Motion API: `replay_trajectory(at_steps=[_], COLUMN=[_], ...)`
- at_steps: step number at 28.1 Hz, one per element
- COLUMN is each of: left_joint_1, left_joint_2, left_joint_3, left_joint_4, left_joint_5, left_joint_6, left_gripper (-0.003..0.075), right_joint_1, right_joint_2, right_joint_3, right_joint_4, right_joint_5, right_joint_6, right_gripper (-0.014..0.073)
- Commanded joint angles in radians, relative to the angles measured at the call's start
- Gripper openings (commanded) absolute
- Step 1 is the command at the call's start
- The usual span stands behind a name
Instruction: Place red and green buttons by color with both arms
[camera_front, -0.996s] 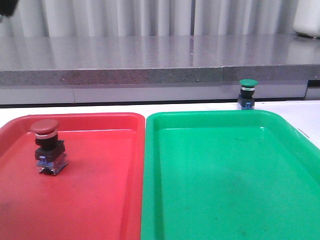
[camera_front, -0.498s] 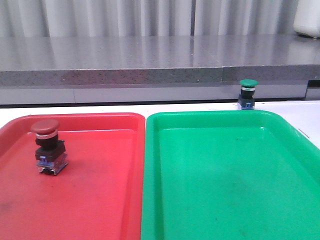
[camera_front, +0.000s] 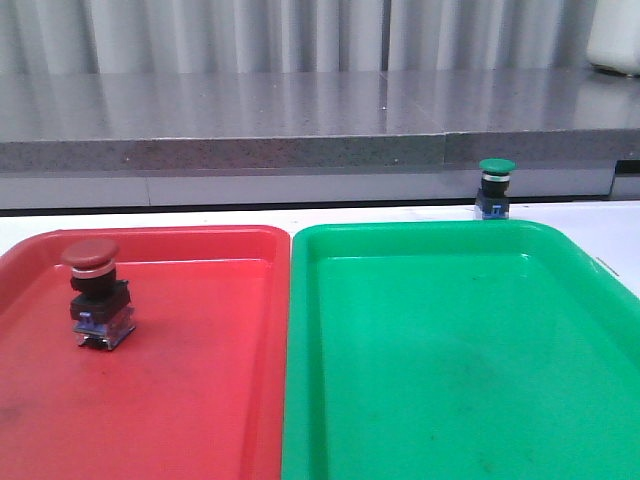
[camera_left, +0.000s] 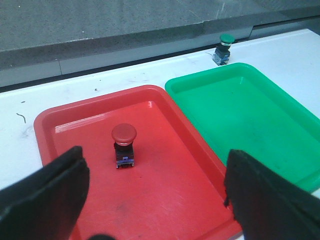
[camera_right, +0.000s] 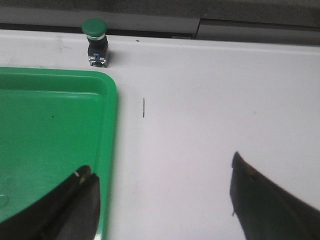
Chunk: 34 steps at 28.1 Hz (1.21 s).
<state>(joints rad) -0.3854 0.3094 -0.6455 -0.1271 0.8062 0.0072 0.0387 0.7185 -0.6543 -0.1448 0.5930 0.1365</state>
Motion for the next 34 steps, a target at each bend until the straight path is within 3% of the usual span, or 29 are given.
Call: replay_trajectory(at_steps=[1,22,34], left_joint_1=[-0.007,-0.007,-0.007], left_joint_2=[0.010,0.010,0.010], left_joint_3=[-0.025,-0.025,-0.025], left_joint_4=[-0.016,-0.016,-0.016], left_joint_5=[-0.068,-0.068,-0.068], left_joint_6=[-0.007,-0.007,-0.007], left_gripper=[0.0545,0.0545,0.0545], right_joint_1=[-0.006,-0.005,0.064], right_joint_2=[0.001,0.102,0.292], right_joint_3=[-0.029,-0.028,-0.090], right_joint_4=[-0.007,0.002,0.002], right_joint_5=[-0.071,-0.097,-0.259], right_joint_6=[-0.007,-0.007,-0.031], right_gripper=[0.0561,0.0561,0.0561])
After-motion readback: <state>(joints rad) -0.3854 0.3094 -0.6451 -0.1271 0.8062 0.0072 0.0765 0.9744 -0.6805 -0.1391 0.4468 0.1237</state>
